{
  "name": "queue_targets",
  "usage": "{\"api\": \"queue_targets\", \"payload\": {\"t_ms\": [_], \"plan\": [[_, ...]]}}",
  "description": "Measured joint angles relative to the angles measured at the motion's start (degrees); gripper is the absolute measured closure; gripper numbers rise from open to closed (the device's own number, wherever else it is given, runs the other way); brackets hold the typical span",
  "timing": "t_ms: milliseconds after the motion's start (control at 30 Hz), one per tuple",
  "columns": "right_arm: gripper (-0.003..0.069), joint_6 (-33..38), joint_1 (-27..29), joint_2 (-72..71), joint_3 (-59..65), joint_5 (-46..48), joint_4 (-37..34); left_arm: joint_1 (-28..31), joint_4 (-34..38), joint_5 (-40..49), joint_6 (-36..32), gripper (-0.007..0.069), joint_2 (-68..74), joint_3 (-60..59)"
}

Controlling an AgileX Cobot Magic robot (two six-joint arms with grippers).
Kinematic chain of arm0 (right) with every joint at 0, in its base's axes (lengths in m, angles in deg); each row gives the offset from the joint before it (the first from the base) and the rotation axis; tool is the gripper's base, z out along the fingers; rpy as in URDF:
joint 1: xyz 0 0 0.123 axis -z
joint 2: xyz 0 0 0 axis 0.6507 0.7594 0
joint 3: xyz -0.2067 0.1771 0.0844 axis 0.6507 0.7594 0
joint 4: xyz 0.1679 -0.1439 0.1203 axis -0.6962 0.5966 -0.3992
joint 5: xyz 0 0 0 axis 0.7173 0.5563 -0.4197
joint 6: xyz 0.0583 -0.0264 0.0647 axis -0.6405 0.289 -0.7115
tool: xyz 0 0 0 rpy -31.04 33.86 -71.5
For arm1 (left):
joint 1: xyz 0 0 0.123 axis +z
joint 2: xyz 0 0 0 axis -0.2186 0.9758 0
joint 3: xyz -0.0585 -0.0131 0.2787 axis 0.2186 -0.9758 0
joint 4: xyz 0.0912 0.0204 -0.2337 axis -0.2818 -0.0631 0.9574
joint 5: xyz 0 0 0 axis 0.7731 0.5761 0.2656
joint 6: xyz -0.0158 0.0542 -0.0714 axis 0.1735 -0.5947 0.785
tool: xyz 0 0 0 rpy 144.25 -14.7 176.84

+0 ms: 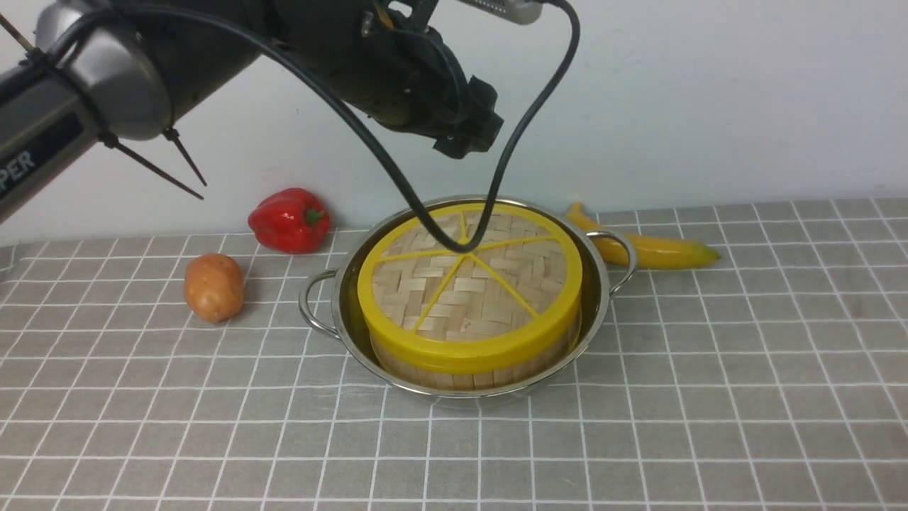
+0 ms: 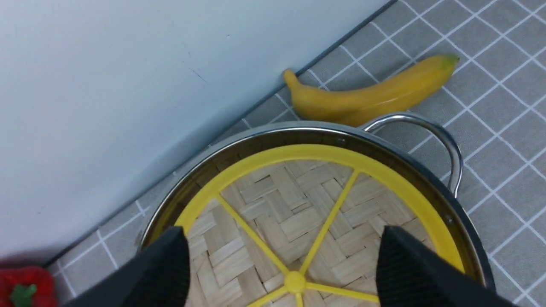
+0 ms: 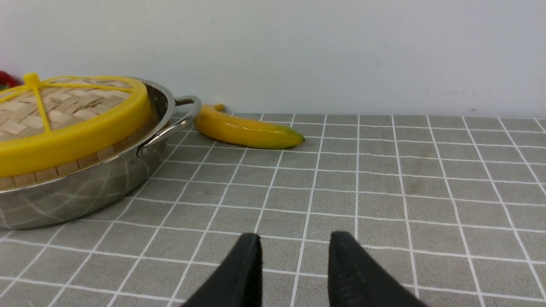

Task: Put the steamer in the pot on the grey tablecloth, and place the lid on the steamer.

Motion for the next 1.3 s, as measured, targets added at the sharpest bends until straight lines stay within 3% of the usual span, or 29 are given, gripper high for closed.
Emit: {"api": "queue_targets", "payload": {"t_ms": [233,367,567,800,967,1300], "plan": [[0.0416,0.00,0.00,0.00,0.00,0.00,0.00,1.52,-4.30,-0.24,5.46,0.0088,-4.89,-4.58],[0.0416,0.00,0.00,0.00,0.00,0.00,0.00,4.23,-6.97,-6.11,7.56,0.0088,-12.92,-12.99],[0.0416,0.00,0.00,0.00,0.00,0.00,0.00,14.36,-4.97,-25.01,8.58,0.0088,-36.74,-41.41],[0.0416,0.00,0.00,0.00,0.00,0.00,0.00,24.56,-0.34,-35.17,9.71,0.0088,-62.76,-75.99],[0.0416,0.00,0.00,0.00,0.00,0.00,0.00,29.88,-0.14,-36.90,9.96,0.0088,-79.78,-92.32],[0.0416,0.00,0.00,0.00,0.00,0.00,0.00,33.19,-0.31,-35.04,9.96,0.0088,-99.27,-103.53]]}}
